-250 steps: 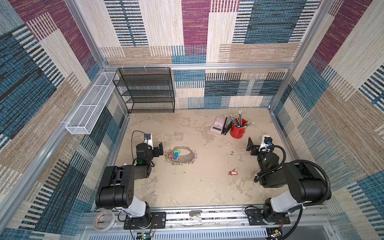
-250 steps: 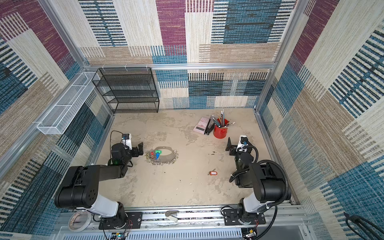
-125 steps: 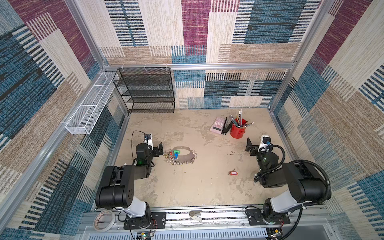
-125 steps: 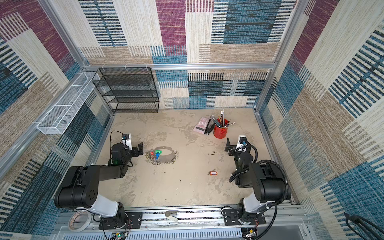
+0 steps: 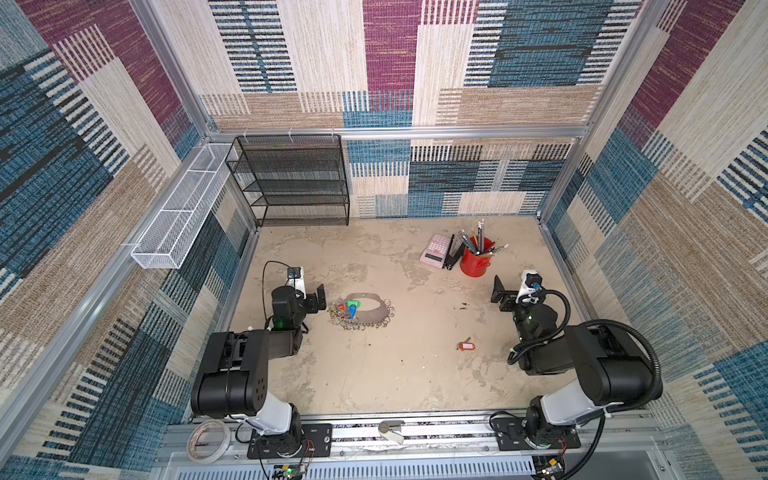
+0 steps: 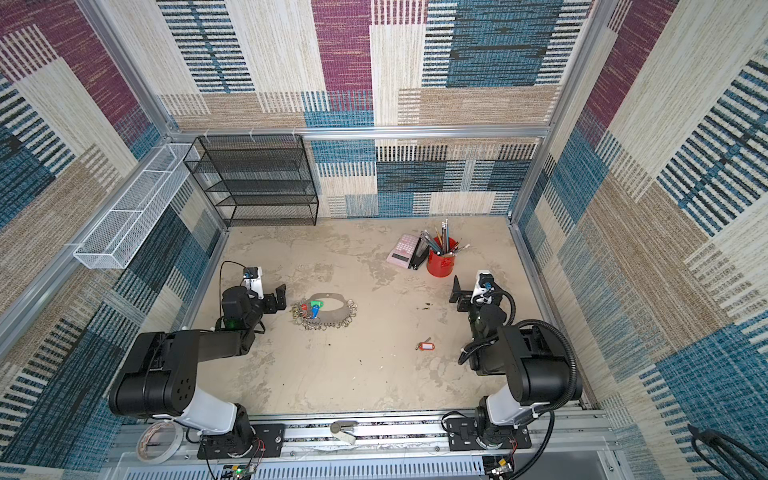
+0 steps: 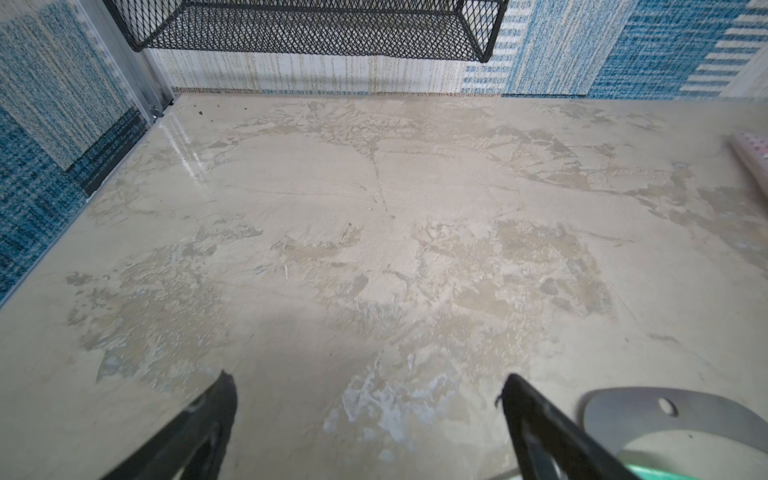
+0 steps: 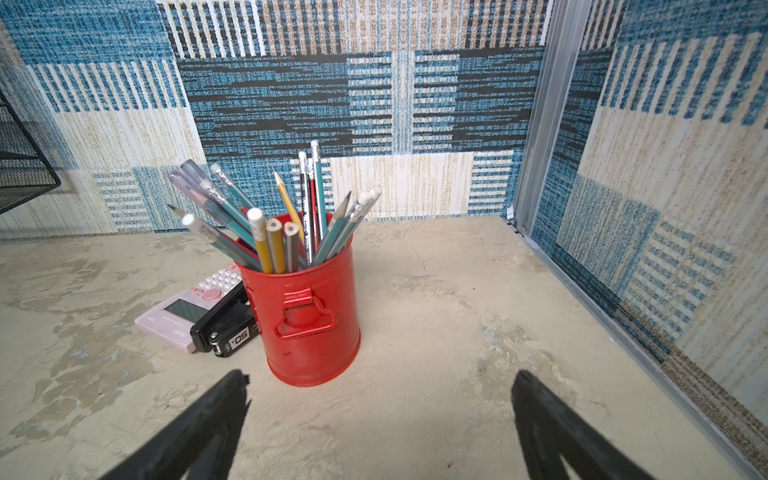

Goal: Put the keys on the keyring

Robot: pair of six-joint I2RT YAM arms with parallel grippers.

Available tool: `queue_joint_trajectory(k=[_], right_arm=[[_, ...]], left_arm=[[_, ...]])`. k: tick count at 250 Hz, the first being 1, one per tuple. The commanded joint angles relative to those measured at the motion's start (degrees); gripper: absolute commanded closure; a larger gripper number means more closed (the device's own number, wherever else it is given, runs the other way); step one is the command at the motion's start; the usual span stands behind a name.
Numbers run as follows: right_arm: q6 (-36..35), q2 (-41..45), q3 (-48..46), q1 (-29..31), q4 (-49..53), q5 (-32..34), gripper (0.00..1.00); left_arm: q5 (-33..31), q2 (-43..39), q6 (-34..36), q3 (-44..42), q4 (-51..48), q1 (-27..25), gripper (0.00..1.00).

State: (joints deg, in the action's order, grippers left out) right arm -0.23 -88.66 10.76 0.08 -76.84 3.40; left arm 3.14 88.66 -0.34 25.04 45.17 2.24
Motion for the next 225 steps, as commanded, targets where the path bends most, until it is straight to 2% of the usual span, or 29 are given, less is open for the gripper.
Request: queue_joint_trajectory(k=[1, 15, 22, 29, 38, 50, 67, 85, 102, 110, 117, 133, 144, 152, 169, 196, 209, 225], right_arm=[[0.84, 0.06, -0.28, -0.03, -1.81, 2.32, 0.0], [1.68, 1.59, -0.17, 0.01, -0.59, 5.34, 0.0], [1.68, 3.0, -0.49, 0.01, 0.99, 4.82, 0.0], [0.55, 3.13, -1.2, 0.24, -0.91, 3.93, 0.0], [-0.89, 3.26, -2.01, 1.98, -2.98, 6.24, 0.0], [-2.99, 5.53, -2.05, 5.15, -2.28, 13.22, 0.0], [-1.54, 12.79, 0.94, 6.69, 8.74, 20.22, 0.0], [5.67, 19.34, 5.46, 6.59, 19.78, 26.56, 0.0], [18.68, 24.57, 9.91, 6.6, 34.17, 31.31, 0.0], [24.34, 26.37, 11.51, 6.52, 40.49, 31.79, 0.0], [28.33, 28.3, 12.72, 6.31, 45.67, 30.59, 0.0], [30.36, 31.42, 13.16, 6.25, 49.88, 27.11, 0.0], [31.98, 33.51, 12.88, 6.16, 50.68, 24.31, 0.0], [32.76, 34.49, 13.23, 6.16, 51.59, 20.95, 0.0], [35.08, 34.02, 17.69, 6.24, 58.97, 13.31, 0.0], [37.74, 29.47, 23.41, 6.42, 69.36, 2.39, 0.0], [37.18, 28.4, 24.24, 6.64, 71.44, -1.79, 0.0], [37.28, 28.52, 23.79, 6.8, 72.27, -6.52, 0.0]], left_arm=[[-2.98, -0.32, -0.03, -0.78, 2.25, 0.13, 0.0], [-3.71, -0.25, -0.03, 0.1, 0.83, 0.01, 0.0], [-3.95, -0.55, 0.15, -0.09, 0.8, -0.29, 0.0], [-4.53, -1.23, 0.09, -0.84, 2.13, -0.43, 0.0], [-7.32, -3.63, -0.25, -0.85, -0.21, -1.1, 0.0], [-13.7, -7.75, -0.78, 1.35, -7.98, -2.66, 0.0], [-18.68, -12.6, -4.72, 7.72, -24.43, -3.73, 0.0], [-20.22, -15.44, -13.74, 14.87, -39.79, -4.0, 0.0], [-17.58, -16.06, -22.81, 21.59, -55.22, -4.15, 0.0], [-15.53, -15.92, -25.61, 22.98, -59.28, -4.46, 0.0], [-13.5, -15.91, -28.31, 23.45, -61.46, -4.76, 0.0], [-5.49, -16.06, -35.32, 23.39, -65.31, -4.72, 0.0], [2.36, -15.95, -36.31, 23.6, -67.42, -4.91, 0.0], [5.33, -16.02, -36.73, 23.49, -69.22, -5.94, 0.0], [7.17, -16.45, -35.88, 23.32, -73.45, -10.0, 0.0], [6.18, -18.07, -36.38, 22.7, -80.16, -17.36, 0.0], [8.55, -18.82, -38.06, 21.35, -80.86, -19.08, 0.04], [10.38, -19.26, -39.58, 19.75, -80.32, -21.13, 0.14]])
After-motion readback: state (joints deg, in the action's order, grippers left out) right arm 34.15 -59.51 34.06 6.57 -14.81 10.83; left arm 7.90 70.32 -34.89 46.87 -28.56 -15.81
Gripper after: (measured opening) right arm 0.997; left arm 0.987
